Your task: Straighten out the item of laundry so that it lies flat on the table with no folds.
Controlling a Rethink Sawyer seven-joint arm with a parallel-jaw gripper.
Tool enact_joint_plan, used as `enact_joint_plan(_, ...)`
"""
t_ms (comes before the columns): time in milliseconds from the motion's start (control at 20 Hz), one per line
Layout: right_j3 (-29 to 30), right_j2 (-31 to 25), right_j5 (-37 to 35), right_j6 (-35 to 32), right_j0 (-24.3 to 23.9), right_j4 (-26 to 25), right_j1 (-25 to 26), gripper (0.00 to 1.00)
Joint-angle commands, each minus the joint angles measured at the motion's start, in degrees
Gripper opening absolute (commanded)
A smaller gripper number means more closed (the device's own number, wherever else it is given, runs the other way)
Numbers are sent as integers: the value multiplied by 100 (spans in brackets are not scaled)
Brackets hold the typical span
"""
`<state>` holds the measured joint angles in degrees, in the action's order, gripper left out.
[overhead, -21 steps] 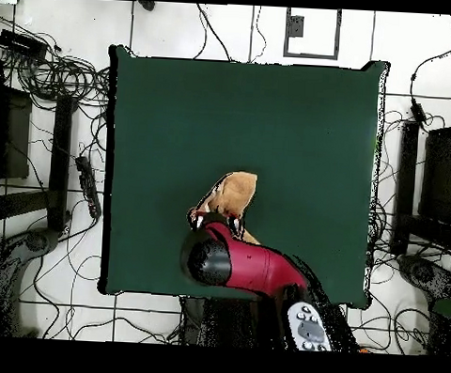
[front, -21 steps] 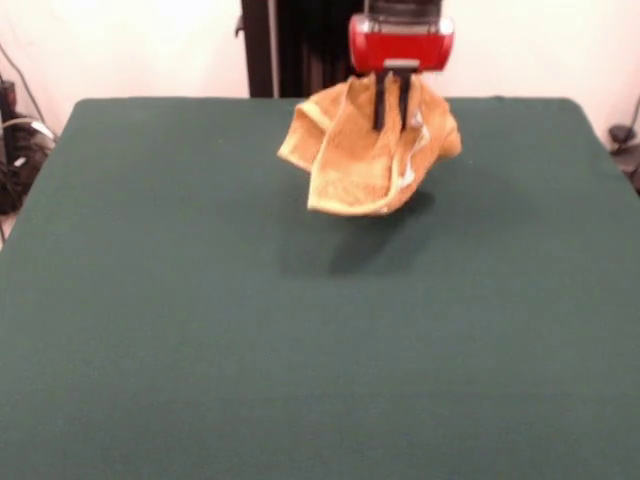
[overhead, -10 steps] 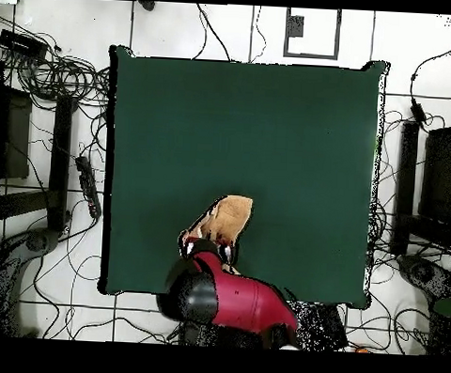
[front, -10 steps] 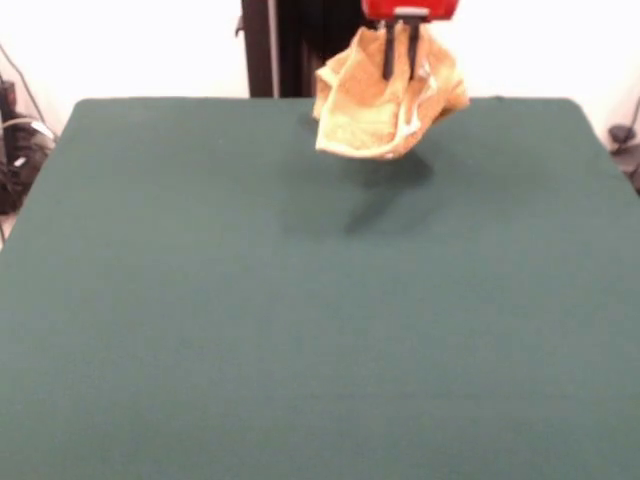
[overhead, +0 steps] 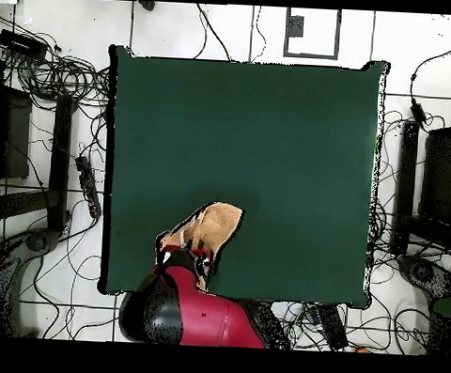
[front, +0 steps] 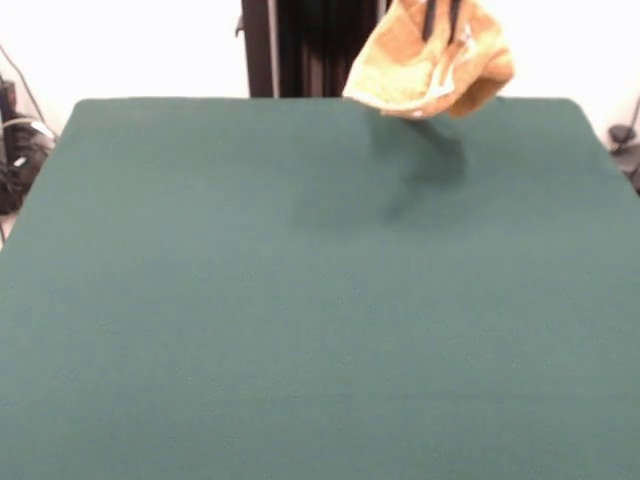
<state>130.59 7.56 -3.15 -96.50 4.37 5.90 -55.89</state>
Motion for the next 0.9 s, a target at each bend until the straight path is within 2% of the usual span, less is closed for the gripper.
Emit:
enact_joint_plan(50, 182, 536, -1370, -1650, 675, 434, -437, 0)
enact_joint_plan(150, -9, 864, -1899, -1773, 1002, 351, -625, 0)
enact_joint_plan(300, -52, 938, -2059, -1850, 1097, 352, -641, 0)
enact_joint_plan(350, 29, 809, -1803, -1854, 1041, 438, -534, 0)
enact_joint_plan(500, 187, -39, -639, -1615, 311, 549, 200, 0)
enact_joint_plan(650, 49, -779, 323, -1469, -420, 324, 1000, 0)
enact_joint_plan(900, -612, -1408, 1062, -1094, -1185, -269, 2122, 0)
